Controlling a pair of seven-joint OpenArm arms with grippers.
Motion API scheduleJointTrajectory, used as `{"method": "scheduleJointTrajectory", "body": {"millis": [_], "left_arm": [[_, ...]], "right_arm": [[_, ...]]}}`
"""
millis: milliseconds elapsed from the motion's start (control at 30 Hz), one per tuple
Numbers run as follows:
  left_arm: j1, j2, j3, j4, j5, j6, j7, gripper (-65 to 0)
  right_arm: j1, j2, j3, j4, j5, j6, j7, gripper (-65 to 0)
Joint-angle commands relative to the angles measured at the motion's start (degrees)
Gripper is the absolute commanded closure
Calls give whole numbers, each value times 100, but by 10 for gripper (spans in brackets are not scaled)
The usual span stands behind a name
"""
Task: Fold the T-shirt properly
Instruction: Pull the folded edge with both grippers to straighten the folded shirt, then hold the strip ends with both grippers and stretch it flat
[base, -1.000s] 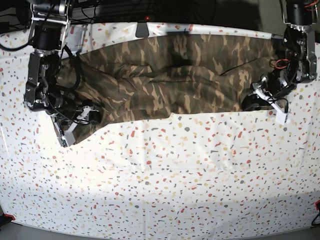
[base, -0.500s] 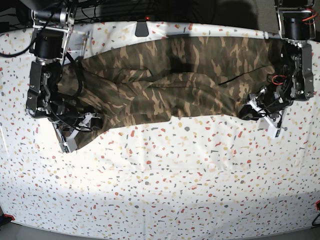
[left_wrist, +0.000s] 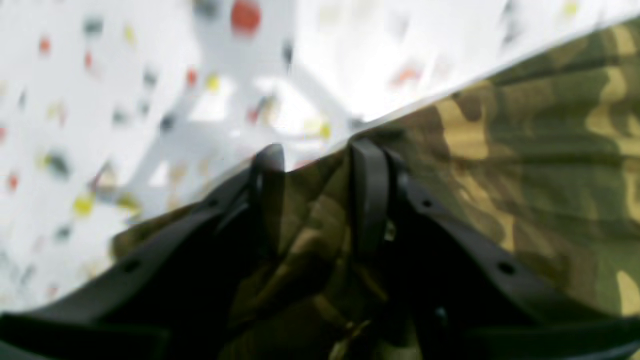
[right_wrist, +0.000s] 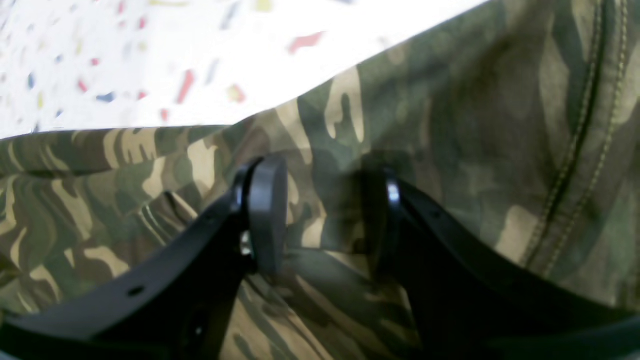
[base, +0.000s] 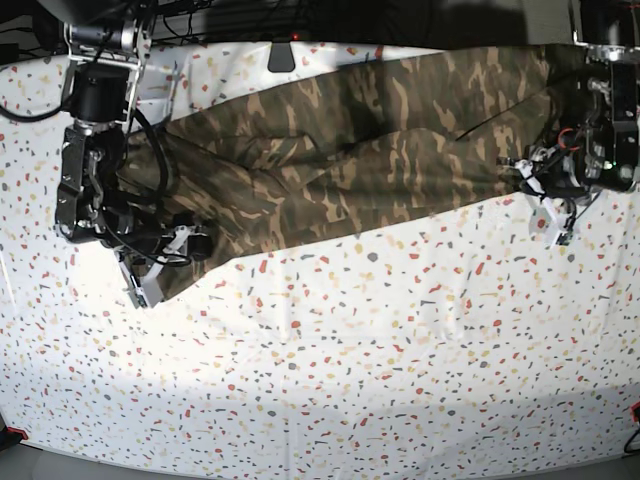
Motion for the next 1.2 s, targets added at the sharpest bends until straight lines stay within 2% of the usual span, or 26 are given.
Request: {"method": "scheduleJointTrajectory", "body": {"millis": [0, 200, 433, 533, 700, 800, 933, 1100, 1167], "left_arm": [[39, -83, -7, 267, 122, 37, 157, -215], [271, -83, -7, 1309, 162, 50, -68, -215], [273, -85, -7, 1333, 170, 28, -105, -221], [273, -87, -7, 1300, 378, -153, -225, -263], [490, -304, -2, 1008, 273, -251, -245, -344], [560, -463, -2, 673, 269, -249, -245, -368], [555, -527, -2, 197, 105, -262, -192, -368], [557, -525, -2, -356, -146, -621, -188, -363], [555, -525, -2, -616, -142, -719, -195, -317]], "right_arm": [[109, 94, 15, 61, -17, 3, -20, -254], [109, 94, 15, 61, -15, 3, -24, -254], [107, 94, 15, 61, -15, 3, -57, -254], [109, 94, 15, 61, -13, 3, -57, -254], [107, 94, 15, 61, -13, 3, -107, -254], [107, 94, 15, 61, 146, 3, -105, -254], [111, 92, 15, 61, 409, 3, -105, -254], [109, 94, 15, 61, 396, 3, -125, -254], [109, 94, 15, 61, 398, 3, -122, -254]]}}
